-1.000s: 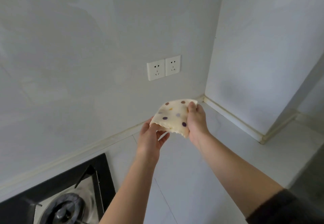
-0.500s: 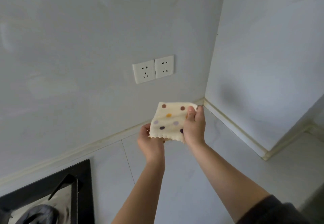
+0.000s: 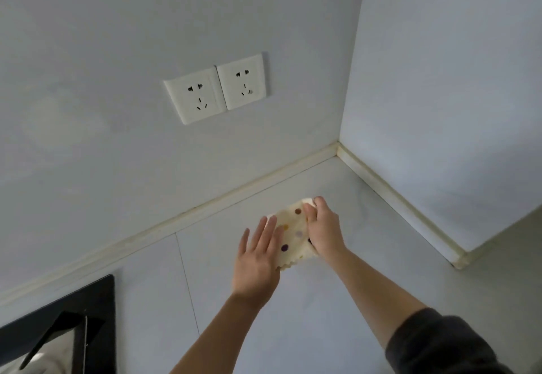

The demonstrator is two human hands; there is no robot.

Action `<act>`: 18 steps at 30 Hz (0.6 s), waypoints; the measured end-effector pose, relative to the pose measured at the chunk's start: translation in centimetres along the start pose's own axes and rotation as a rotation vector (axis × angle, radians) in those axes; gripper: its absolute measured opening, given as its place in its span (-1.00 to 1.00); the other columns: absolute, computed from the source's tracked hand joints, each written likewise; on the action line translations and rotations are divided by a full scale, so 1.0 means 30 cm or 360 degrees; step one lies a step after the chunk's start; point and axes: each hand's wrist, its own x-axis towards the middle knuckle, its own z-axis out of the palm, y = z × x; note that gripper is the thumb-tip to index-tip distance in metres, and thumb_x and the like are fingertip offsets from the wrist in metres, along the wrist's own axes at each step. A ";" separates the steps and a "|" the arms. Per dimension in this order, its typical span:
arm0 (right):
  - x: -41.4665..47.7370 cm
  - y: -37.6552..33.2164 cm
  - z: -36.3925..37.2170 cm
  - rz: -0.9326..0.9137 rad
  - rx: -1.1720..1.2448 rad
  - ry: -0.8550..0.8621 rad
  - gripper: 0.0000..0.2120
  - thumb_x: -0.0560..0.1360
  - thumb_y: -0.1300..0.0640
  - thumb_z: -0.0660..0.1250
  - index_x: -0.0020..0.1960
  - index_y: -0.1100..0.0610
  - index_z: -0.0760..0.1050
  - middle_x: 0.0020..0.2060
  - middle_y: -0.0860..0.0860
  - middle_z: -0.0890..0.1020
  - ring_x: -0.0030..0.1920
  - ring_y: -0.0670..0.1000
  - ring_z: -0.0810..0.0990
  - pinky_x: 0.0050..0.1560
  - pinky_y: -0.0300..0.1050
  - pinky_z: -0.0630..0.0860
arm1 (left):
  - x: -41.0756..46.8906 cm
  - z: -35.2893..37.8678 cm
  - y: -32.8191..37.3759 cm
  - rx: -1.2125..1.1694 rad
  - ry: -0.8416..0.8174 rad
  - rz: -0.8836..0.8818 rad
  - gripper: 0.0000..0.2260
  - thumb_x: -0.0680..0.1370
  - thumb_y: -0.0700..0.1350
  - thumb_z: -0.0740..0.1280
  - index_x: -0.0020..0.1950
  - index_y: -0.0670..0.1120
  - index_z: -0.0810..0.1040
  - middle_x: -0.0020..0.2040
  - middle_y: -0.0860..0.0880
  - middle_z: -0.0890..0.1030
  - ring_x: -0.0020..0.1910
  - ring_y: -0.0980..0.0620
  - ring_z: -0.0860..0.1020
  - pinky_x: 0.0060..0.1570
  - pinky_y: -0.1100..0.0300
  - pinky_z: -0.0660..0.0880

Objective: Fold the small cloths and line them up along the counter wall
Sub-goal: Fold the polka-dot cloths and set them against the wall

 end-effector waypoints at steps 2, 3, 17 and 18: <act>0.042 0.036 0.027 -0.0059 -0.0213 -0.0006 -0.74 0.65 0.00 0.07 0.11 0.16 0.41 -0.23 0.05 0.56 -0.15 0.14 0.58 -0.24 -0.11 0.38 | 0.027 0.065 -0.012 0.0111 -0.0101 0.0099 -0.54 0.41 -0.21 0.14 0.29 -0.20 0.49 0.37 -0.14 0.46 0.38 -0.12 0.39 0.36 -0.18 0.26; 0.058 0.053 0.038 -0.0096 -0.0362 -0.0011 -0.73 0.65 -0.01 0.05 0.13 0.16 0.40 -0.21 0.07 0.58 -0.13 0.15 0.59 -0.23 -0.11 0.36 | 0.040 0.097 -0.015 0.0142 -0.0163 0.0117 -0.54 0.42 -0.21 0.10 0.28 -0.22 0.51 0.36 -0.15 0.47 0.38 -0.12 0.40 0.33 -0.18 0.22; 0.144 0.218 0.069 -0.1003 -0.1061 0.0095 -0.68 0.55 0.12 0.22 0.22 0.27 0.52 0.15 0.19 0.60 0.13 0.20 0.61 0.01 0.07 0.59 | 0.080 0.242 -0.013 0.0192 -0.0477 -0.0201 -0.36 0.63 0.20 -0.16 0.45 -0.22 0.33 0.47 -0.14 0.31 0.47 -0.06 0.25 0.32 -0.13 0.12; 0.123 0.245 0.084 -0.1113 -0.1107 -0.0047 -0.60 0.59 0.08 0.09 0.26 0.26 0.50 0.24 0.18 0.56 0.24 0.18 0.55 0.13 0.08 0.56 | 0.088 0.251 -0.015 0.0172 -0.0515 -0.0253 -0.35 0.63 0.21 -0.17 0.43 -0.21 0.36 0.46 -0.14 0.33 0.45 -0.06 0.29 0.32 -0.14 0.12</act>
